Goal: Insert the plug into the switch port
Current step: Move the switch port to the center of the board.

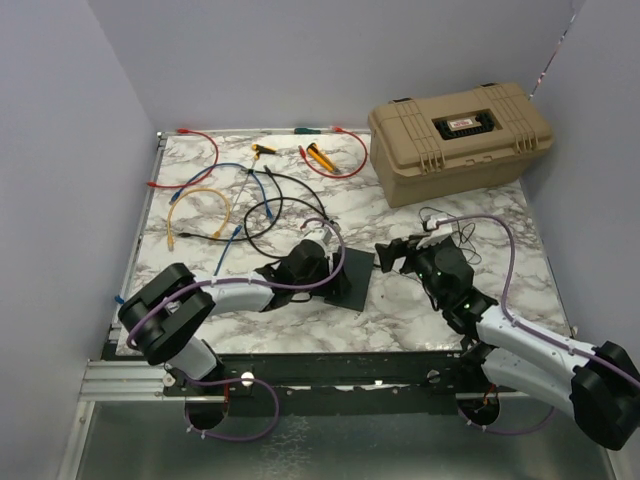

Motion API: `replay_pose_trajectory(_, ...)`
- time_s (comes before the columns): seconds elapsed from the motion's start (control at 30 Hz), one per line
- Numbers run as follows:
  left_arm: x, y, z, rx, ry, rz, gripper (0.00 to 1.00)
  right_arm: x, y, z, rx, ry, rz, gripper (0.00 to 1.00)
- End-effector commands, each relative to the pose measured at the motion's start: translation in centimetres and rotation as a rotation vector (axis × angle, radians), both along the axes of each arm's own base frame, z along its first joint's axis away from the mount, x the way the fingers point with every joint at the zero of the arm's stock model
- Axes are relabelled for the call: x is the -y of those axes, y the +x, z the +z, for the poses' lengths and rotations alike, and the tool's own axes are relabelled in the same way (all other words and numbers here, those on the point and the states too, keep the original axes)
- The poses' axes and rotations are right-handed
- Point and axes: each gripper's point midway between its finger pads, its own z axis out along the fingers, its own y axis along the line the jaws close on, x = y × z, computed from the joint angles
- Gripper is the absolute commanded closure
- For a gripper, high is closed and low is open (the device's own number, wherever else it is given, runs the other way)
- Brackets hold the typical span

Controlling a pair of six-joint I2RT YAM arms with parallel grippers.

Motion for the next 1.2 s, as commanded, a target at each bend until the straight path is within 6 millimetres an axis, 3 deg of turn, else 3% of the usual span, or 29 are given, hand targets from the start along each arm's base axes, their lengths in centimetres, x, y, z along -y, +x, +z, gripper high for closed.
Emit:
replay_pose_trajectory(0.0,5.1,-0.6,2.0,-0.031,-0.205,-0.008,0.30,2.2,0.4,1.0,0.035,0.030,-0.133,0.00)
replay_pose_trajectory(0.27,11.2,0.1,3.8,-0.037,-0.385,-0.018,0.30,6.5,-0.4,1.7,0.085,0.104,-0.326,0.00)
replay_pose_trajectory(0.47,15.8,-1.1,4.6,-0.055,-0.473,-0.071,0.32,8.4,-0.9,2.2,0.118,0.151,-0.408,0.00)
replay_pose_trajectory(0.6,16.8,-1.4,4.5,-0.055,-0.490,-0.077,0.32,8.9,-1.0,2.1,0.117,0.152,-0.431,0.00)
replay_pose_trajectory(0.7,15.8,-0.9,4.8,-0.018,-0.479,-0.048,0.32,9.2,-1.0,2.0,0.111,0.156,-0.452,0.00)
replay_pose_trajectory(0.8,13.4,0.3,5.0,0.015,-0.444,0.001,0.30,9.6,-1.0,1.8,0.095,0.161,-0.478,0.00)
replay_pose_trajectory(0.93,8.3,2.9,5.3,0.074,-0.358,0.106,0.22,9.7,-1.0,2.0,0.080,0.165,-0.493,0.00)
replay_pose_trajectory(0.97,6.8,3.5,5.3,0.094,-0.323,0.132,0.08,9.8,-1.1,1.9,0.078,0.167,-0.495,0.00)
replay_pose_trajectory(1.0,5.5,4.1,5.7,0.120,-0.291,0.154,0.02,9.6,-1.1,2.0,0.079,0.173,-0.486,0.00)
replay_pose_trajectory(1.17,-1.0,6.6,8.1,0.243,-0.098,0.273,0.01,8.9,-1.1,2.2,0.088,0.177,-0.439,0.00)
